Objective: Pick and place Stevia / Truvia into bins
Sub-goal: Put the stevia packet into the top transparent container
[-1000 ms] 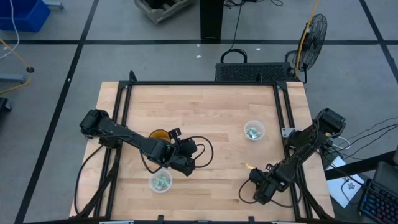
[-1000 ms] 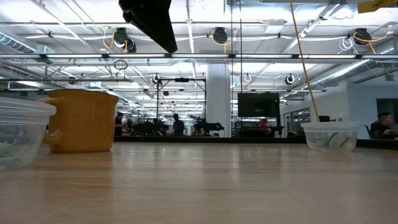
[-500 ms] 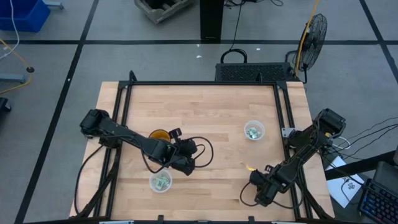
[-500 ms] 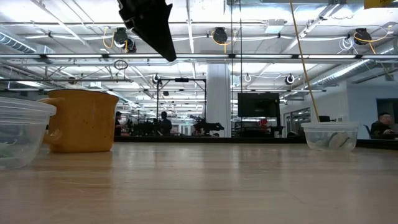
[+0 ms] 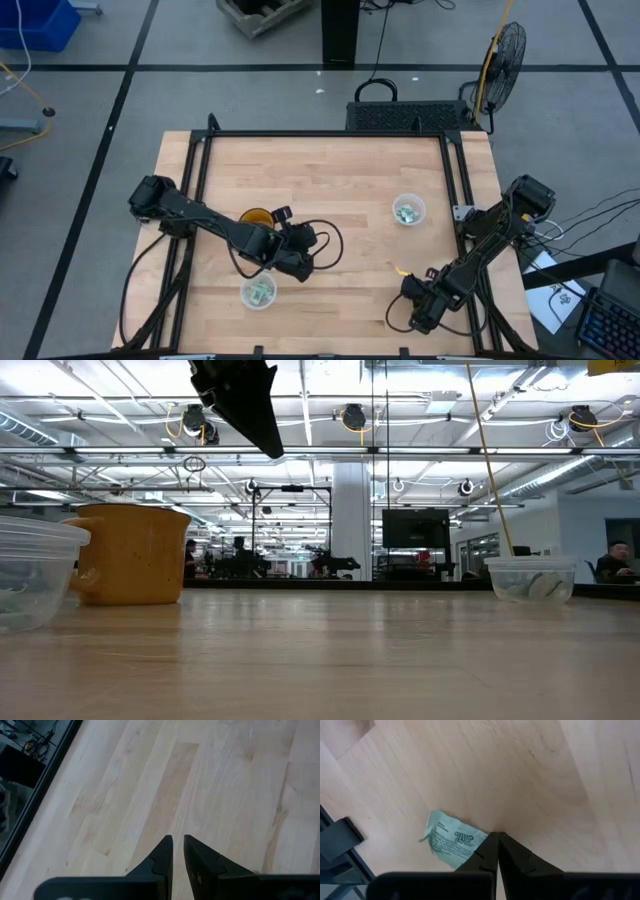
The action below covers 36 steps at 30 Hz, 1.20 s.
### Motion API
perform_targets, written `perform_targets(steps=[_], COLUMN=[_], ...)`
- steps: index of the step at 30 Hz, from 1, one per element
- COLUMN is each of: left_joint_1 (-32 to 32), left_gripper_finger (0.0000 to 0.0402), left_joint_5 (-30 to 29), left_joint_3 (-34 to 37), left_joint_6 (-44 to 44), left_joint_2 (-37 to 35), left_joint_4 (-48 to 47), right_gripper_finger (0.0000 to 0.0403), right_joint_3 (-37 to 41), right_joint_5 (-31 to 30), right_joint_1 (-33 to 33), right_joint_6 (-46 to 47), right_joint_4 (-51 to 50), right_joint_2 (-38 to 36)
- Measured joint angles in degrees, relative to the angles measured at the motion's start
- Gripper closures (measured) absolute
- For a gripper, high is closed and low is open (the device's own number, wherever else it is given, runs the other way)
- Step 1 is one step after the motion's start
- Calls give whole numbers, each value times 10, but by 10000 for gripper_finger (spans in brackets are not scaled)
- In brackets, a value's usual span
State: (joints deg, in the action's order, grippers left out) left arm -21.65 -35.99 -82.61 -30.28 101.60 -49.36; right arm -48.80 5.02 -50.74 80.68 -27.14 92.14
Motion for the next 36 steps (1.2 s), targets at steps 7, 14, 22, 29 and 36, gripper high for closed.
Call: perform_targets(steps=[7,14,22,29,36], left_joint_1=[0,0,5,10,10], left_gripper_finger=[350,350,350,350,350], left_joint_5=[0,0,0,0,0], left_joint_3=[0,0,0,0,0], left_joint_6=[0,0,0,-2,0], left_joint_2=[0,0,0,0,0], left_joint_4=[0,0,0,0,1], right_gripper_finger=[402,403,403,403,403], right_joint_3=[0,0,0,0,83], right_joint_5=[-8,-131,-408,-560,-524], right_joint_1=[5,30,96,194,280], right_joint_6=[-8,-77,-81,11,-86], right_joint_4=[-4,-53,-305,-487,-370], right_joint_2=[-5,-48,-146,-246,-271])
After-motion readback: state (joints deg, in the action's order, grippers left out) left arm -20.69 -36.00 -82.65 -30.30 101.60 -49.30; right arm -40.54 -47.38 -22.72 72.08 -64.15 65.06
